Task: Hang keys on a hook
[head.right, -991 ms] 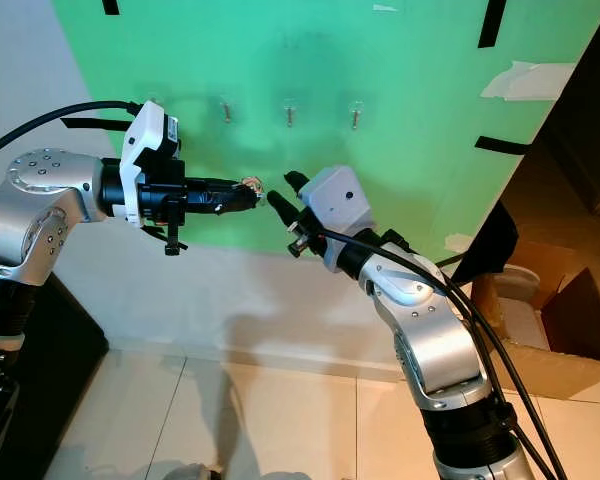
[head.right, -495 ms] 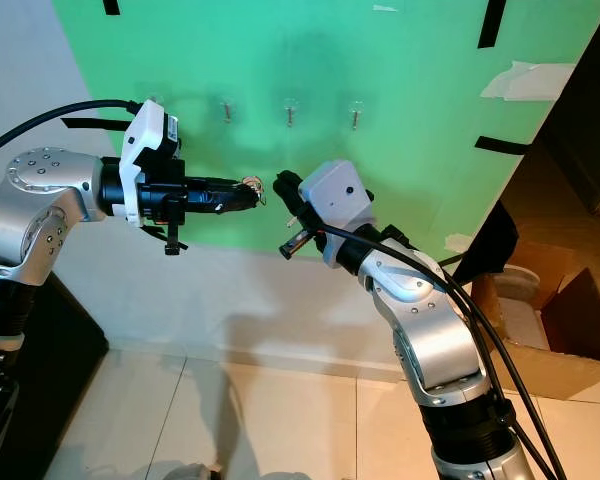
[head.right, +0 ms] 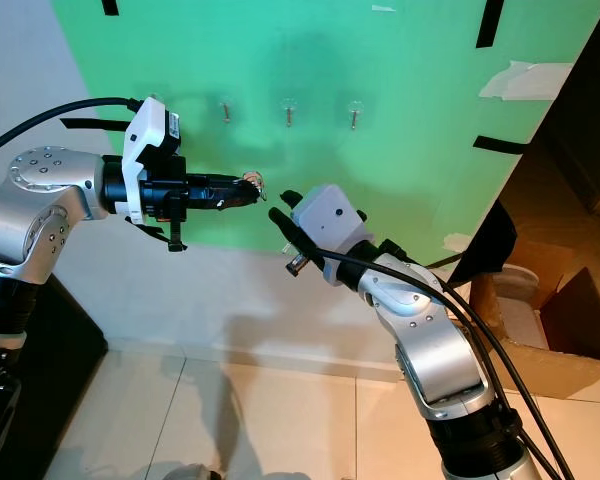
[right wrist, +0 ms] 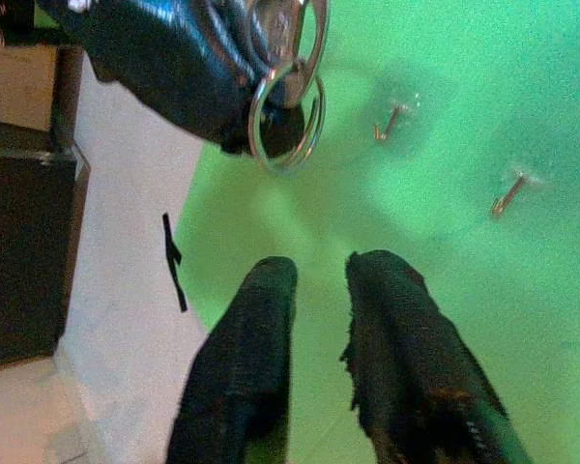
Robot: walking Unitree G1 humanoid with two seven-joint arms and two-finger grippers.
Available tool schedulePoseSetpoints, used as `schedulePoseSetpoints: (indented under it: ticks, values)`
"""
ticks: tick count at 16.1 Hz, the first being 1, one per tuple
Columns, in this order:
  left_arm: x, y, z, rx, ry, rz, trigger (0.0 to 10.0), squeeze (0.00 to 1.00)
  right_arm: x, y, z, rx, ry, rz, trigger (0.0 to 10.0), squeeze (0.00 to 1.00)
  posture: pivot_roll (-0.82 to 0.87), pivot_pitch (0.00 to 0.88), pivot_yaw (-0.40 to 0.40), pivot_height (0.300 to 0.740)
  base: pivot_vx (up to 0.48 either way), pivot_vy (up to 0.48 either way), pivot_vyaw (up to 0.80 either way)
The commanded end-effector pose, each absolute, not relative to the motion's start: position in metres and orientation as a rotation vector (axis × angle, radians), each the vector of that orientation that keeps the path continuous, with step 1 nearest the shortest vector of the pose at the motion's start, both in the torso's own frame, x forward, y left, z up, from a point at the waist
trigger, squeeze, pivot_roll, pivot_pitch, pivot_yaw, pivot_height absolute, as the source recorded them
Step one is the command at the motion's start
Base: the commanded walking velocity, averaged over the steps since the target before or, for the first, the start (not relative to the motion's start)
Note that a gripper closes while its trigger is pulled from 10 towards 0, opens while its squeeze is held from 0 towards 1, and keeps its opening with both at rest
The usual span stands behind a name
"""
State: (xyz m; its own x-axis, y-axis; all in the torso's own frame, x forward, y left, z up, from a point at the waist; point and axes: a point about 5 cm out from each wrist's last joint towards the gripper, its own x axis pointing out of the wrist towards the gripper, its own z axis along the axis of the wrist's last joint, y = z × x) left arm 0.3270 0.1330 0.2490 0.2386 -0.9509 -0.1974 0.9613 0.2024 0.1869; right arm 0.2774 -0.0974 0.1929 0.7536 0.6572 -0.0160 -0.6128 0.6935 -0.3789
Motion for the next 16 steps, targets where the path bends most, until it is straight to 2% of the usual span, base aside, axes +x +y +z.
schedulePoseSetpoints:
  ticks: [1,4,5,6,16]
  values:
    - [0.326,0.133,0.253,0.321,0.028,-1.334,10.0,0.00,0.277,-0.096,0.201,-0.399,-0.169,0.683,10.0,1.00,-0.04,0.000,0.014,0.740,0.000,0.000,0.00]
    - [0.329,0.133,0.252,0.323,0.028,-1.317,10.0,0.00,0.277,-0.092,0.206,-0.428,-0.204,0.668,10.0,1.00,-0.03,0.000,0.010,0.740,0.000,0.000,0.00]
    - [0.329,0.133,0.252,0.322,0.028,-1.316,10.0,0.00,0.276,-0.090,0.206,-0.428,-0.208,0.673,10.0,0.19,-0.03,0.000,0.010,0.740,0.000,0.000,0.00]
    - [0.329,0.133,0.252,0.321,0.028,-1.316,10.0,0.00,0.276,-0.088,0.208,-0.426,-0.218,0.672,10.0,0.00,-0.03,0.000,0.009,0.740,0.000,0.000,0.00]
    - [0.330,0.132,0.250,0.314,0.037,-1.320,10.0,0.00,0.279,-0.079,0.221,-0.358,-0.290,0.656,10.0,0.00,-0.03,0.000,0.011,0.740,0.000,0.000,0.00]
